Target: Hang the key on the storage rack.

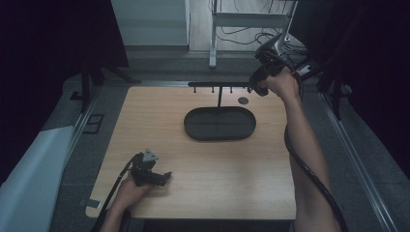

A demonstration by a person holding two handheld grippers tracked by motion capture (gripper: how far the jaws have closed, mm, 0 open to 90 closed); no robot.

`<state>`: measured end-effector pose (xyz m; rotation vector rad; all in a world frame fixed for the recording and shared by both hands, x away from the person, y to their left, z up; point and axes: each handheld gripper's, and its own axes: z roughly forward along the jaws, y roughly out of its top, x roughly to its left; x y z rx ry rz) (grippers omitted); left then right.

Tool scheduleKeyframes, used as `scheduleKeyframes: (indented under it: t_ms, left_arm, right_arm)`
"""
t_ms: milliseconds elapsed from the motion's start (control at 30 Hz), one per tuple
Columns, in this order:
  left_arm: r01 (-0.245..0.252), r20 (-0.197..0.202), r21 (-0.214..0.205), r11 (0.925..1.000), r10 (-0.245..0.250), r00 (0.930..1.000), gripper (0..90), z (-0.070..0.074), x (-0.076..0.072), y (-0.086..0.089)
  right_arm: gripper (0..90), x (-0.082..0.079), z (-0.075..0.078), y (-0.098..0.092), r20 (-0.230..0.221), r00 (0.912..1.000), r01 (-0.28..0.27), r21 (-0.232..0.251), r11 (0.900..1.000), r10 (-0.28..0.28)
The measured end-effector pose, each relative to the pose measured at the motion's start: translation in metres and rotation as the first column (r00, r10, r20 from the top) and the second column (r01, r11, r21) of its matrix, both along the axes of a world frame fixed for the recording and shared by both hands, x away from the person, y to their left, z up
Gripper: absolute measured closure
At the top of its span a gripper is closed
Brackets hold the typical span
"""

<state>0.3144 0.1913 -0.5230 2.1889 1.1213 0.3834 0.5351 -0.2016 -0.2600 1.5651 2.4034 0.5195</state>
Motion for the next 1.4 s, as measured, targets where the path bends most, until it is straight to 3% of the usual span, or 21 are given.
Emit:
scheduleKeyframes:
  t_ms: [300,400,500,633,700,867,933,1400]
  left_arm:
    - [0.0,-0.001,-0.002,1.0,0.0,1.0,0.0,0.0,0.0,0.0]
    - [-0.001,0.0,-0.003,1.0,0.001,1.0,0.0,0.0,0.0,0.0]
    - [-0.001,0.0,-0.002,1.0,0.001,1.0,0.0,0.0,0.0,0.0]
    - [-0.002,0.002,-0.004,1.0,0.002,1.0,0.0,0.0,0.0,0.0]
    - [-0.002,0.002,-0.004,1.0,0.002,1.0,0.0,0.0,0.0,0.0]
    - [-0.003,0.004,-0.006,1.0,0.003,1.0,0.0,0.0,0.0,0.0]
    - [-0.004,0.004,-0.006,1.0,0.004,1.0,0.0,0.0,0.0,0.0]
    - [-0.001,0.002,-0.001,1.0,0.001,1.0,0.0,0.0,0.0,0.0]
  right_arm:
    - [48.5,0.008,-0.013,-0.011,0.016,0.9989,0.045,-0.044,0.998,-0.044]
    - [48.5,0.009,-0.024,-0.017,0.017,0.9984,0.055,-0.09,0.9944,-0.054]
    - [48.5,0.008,-0.034,-0.021,0.012,0.9984,0.056,-0.103,0.9931,-0.055]
    - [48.5,0.008,-0.044,-0.024,0.002,0.9985,0.055,-0.101,0.9934,-0.055]
    - [48.5,0.008,-0.057,-0.028,-0.015,0.9983,0.056,-0.085,0.9948,-0.057]
    - [48.5,0.008,-0.074,-0.032,-0.033,0.9971,0.064,-0.11,0.9919,-0.068]
    - [48.6,0.008,-0.085,-0.034,-0.042,0.9972,0.059,-0.07,0.9958,-0.062]
    - [48.4,0.008,-0.124,-0.012,-0.054,0.9982,0.021,-0.061,0.9979,-0.024]
